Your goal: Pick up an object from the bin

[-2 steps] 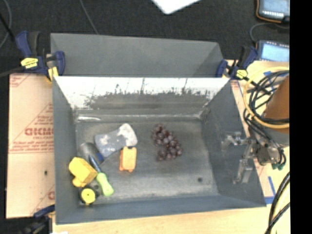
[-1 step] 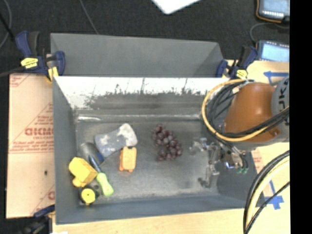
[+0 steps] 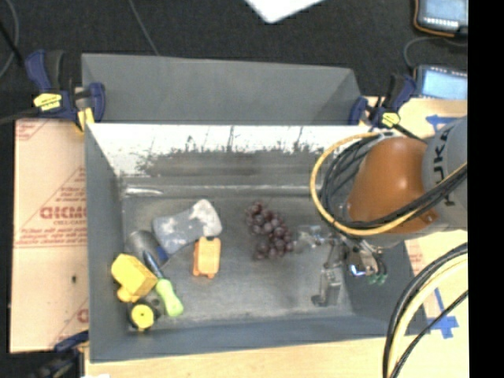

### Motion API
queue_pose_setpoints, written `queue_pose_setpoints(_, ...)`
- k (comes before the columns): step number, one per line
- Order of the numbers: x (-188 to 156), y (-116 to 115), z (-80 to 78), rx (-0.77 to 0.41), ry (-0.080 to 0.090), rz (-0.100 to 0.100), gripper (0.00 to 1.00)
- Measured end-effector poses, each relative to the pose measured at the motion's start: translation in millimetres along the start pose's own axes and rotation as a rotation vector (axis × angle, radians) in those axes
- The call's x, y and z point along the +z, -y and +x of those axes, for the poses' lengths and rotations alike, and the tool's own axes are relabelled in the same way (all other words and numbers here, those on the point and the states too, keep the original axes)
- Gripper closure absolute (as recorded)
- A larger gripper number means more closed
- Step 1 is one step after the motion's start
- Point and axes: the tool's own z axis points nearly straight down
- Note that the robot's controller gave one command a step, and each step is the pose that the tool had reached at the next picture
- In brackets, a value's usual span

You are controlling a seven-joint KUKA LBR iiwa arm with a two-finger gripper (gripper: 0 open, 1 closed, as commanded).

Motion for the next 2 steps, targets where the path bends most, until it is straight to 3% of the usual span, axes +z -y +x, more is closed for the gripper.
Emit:
queue_pose_setpoints(1, 2, -27, -61.6, 0.091, 0.006, 0.002, 0.0)
queue_pose_setpoints(2, 46, -34, -76.3, 0.058, 0.014, 0.003, 0.0)
